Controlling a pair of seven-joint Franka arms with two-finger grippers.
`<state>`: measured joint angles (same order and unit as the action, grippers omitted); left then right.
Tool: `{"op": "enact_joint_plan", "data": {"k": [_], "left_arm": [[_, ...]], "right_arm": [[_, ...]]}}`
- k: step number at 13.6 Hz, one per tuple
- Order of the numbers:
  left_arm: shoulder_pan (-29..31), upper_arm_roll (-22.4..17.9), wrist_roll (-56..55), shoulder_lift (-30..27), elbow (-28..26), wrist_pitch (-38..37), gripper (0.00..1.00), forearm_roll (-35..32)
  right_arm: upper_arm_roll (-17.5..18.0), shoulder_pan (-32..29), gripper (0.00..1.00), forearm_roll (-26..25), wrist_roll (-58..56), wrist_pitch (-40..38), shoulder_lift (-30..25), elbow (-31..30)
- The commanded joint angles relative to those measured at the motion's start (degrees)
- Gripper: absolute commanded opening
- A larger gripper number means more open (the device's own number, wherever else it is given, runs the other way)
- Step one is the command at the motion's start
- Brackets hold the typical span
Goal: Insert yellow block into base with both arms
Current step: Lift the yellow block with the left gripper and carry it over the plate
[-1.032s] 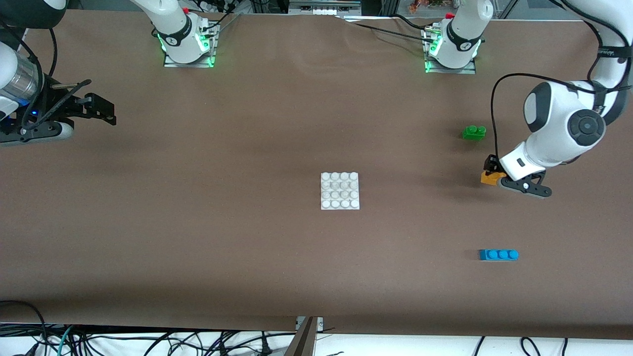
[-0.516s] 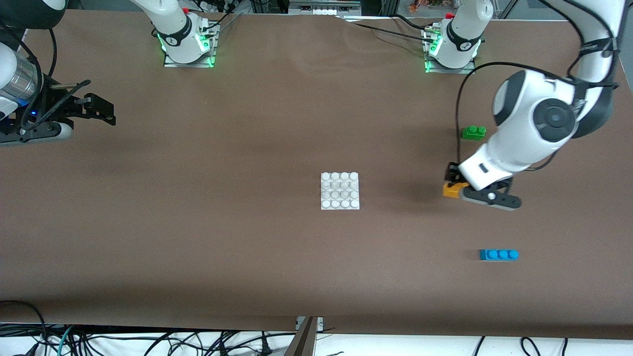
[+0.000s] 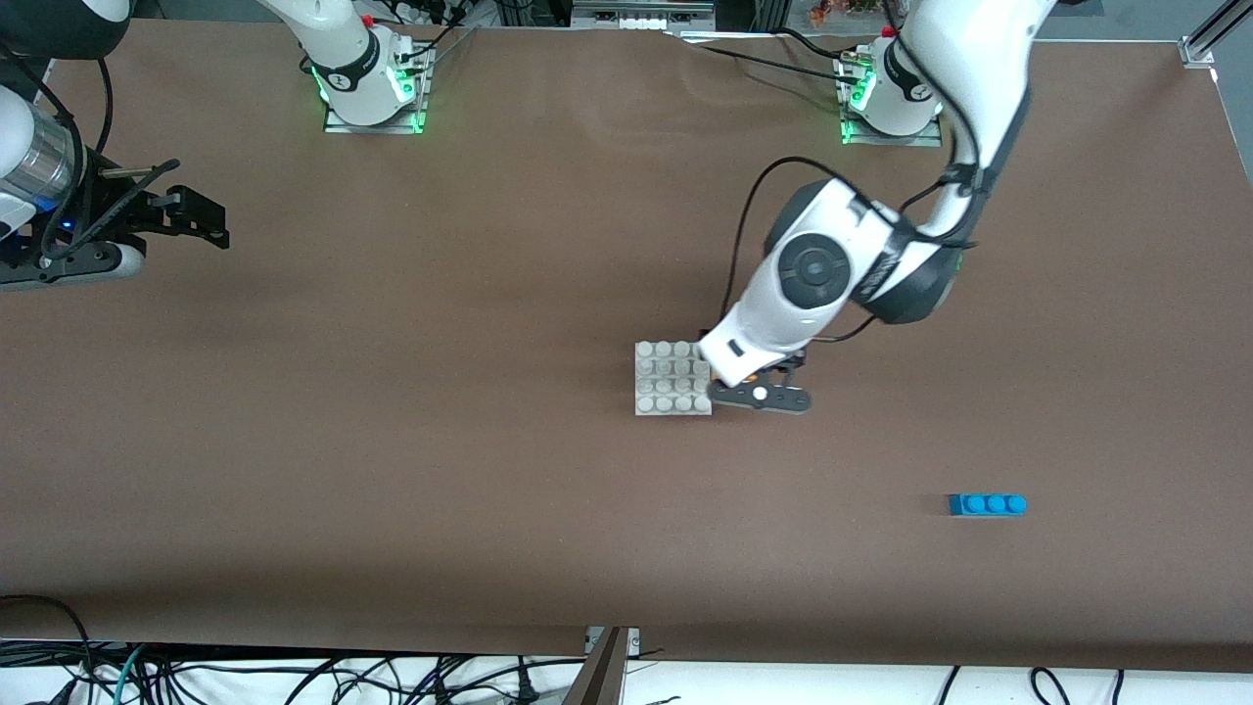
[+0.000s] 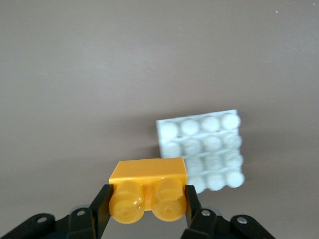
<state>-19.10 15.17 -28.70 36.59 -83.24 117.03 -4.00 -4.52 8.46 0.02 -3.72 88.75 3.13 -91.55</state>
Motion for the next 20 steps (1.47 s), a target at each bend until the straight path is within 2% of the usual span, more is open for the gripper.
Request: {"op": "enact_joint_plan", "data": {"k": [1, 4, 20], "left_arm": [[-4.70, -1.71, -6.08, 6.38, 6.86, -1.28, 0.34, -0.04], [-9.10, -4.44, -6.89, 8.76, 6.86, 3.37, 0.34, -0.04], [-9.99, -4.53, -7.68, 9.56, 4.14, 3.21, 0.34, -0.39]], "right_arm": [[0.30, -0.38, 0.99, -0.38, -0.23, -0.25, -1.02, -0.83], [0.30, -0.38, 0.99, -0.38, -0.14, -0.33, -0.93, -0.83], [-0.58, -0.55, 0.99, -0.73, -0.58, -0.24, -0.58, 1.19]]}}
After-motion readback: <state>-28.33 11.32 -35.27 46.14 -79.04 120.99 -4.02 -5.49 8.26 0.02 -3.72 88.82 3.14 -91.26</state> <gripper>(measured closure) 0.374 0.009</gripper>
